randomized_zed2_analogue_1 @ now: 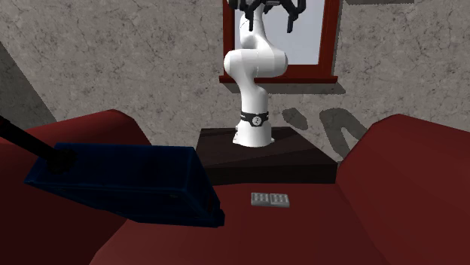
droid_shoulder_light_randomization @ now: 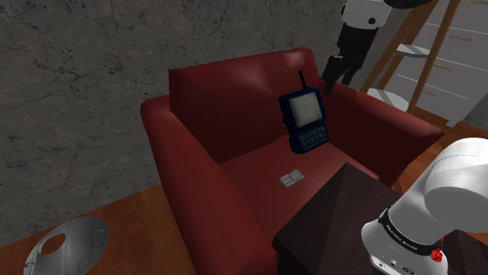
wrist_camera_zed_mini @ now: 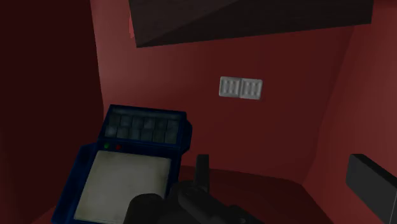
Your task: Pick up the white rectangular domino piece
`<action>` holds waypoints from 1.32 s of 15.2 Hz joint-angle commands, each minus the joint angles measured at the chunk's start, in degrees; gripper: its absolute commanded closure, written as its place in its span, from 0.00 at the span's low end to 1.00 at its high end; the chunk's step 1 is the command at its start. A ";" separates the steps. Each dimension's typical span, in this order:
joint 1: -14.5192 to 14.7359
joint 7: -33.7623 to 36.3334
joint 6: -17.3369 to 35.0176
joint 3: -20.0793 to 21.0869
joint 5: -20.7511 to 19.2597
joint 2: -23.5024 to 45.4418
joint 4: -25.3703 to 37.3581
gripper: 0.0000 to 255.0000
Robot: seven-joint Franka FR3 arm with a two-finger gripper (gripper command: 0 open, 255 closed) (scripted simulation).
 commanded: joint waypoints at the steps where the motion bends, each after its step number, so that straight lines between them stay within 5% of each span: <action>1: 0.00 0.00 0.00 0.00 0.00 0.00 0.00 0.00; 11: 5.91 -22.34 21.01 -6.92 -4.75 4.95 -15.85 0.00; 20: 11.00 -42.94 44.02 -14.31 -8.88 20.16 -23.52 0.00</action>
